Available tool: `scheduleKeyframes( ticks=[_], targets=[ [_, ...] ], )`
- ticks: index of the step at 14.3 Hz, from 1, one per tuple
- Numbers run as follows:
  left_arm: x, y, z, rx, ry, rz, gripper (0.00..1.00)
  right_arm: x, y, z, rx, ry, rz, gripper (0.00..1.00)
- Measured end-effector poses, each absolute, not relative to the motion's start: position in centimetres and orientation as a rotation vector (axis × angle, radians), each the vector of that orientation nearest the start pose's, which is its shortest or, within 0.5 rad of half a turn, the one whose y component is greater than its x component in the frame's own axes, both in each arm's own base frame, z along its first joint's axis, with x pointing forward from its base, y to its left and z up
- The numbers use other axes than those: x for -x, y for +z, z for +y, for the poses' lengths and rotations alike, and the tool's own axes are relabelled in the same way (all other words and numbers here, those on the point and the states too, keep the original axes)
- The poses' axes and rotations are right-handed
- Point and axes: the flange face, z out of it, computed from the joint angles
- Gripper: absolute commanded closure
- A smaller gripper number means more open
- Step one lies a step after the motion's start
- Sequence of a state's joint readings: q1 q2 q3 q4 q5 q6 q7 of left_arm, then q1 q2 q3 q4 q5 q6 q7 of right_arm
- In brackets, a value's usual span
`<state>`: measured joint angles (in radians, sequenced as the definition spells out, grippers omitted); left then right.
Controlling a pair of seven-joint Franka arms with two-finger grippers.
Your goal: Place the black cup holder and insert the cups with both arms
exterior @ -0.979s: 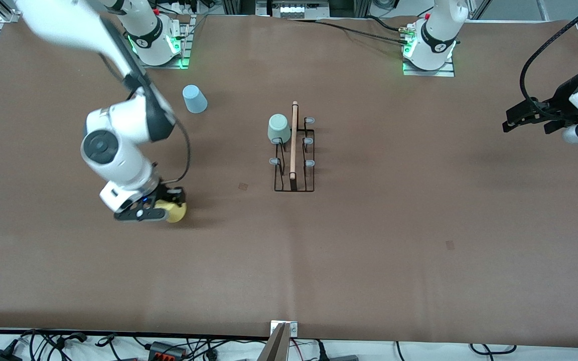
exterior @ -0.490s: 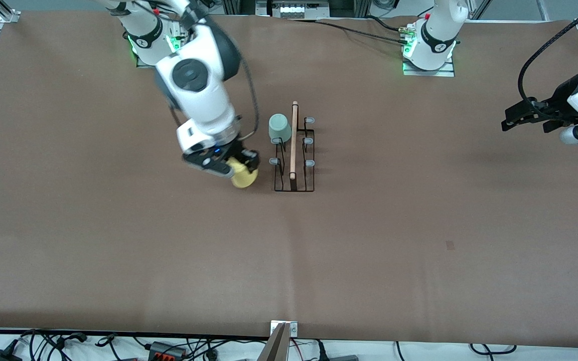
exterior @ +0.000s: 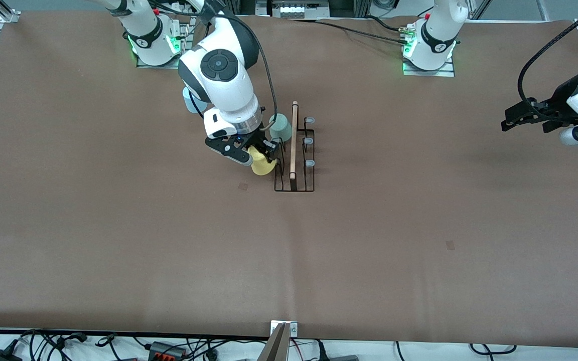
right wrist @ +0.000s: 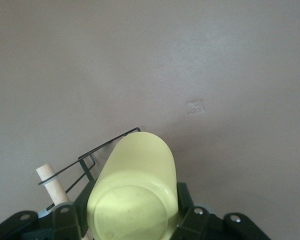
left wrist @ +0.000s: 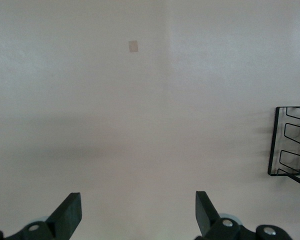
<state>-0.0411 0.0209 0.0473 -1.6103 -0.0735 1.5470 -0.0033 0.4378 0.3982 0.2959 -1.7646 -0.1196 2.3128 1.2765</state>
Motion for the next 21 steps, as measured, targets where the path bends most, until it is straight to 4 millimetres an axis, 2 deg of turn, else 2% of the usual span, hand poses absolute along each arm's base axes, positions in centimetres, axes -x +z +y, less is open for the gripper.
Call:
scheduleKeyframes(
  ticks=[6,7,9,10,12,14,16,18,21],
  targets=[
    [-55.6,59.3,-0.5,3.211,0.137,-0.023,0.0,-50.7,33.9,44.2,2.876,-0.1,0.723,0.92],
    [-55.6,59.3,-0.5,3.211,0.137,-0.023,0.0,-50.6,33.7,44.3,2.875,-0.097,0.72,0.76],
    [-55.6,59.3,-0.5,3.211,0.138,-0.023,0.0,-50.6,33.4,44.6,2.863,-0.1,0.713,0.06],
    [-55.6,59.3,-0.5,3.211,0.138,-0.023,0.0,-50.6,33.4,44.7,2.86,-0.102,0.712,0.0],
    [-55.6,59.3,-0.5,3.211,0.138,-0.023,0.0,-51.0,33.4,44.3,2.854,-0.106,0.721,0.0],
    [-55.6,59.3,-0.5,3.211,0.138,-0.023,0.0,-52.2,34.2,43.1,2.842,-0.118,0.745,0.0],
    [-55.6,59.2,-0.5,3.211,0.139,-0.023,0.0,-53.3,36.4,40.7,2.882,-0.111,0.731,0.0],
    [-55.6,59.2,-0.5,3.211,0.139,-0.022,0.0,-54.3,40.0,36.8,2.971,-0.105,0.661,0.0],
    [-55.6,59.3,-0.5,3.211,0.139,-0.022,0.0,-56.0,45.7,27.5,3.106,-0.048,0.455,0.0]
  ],
)
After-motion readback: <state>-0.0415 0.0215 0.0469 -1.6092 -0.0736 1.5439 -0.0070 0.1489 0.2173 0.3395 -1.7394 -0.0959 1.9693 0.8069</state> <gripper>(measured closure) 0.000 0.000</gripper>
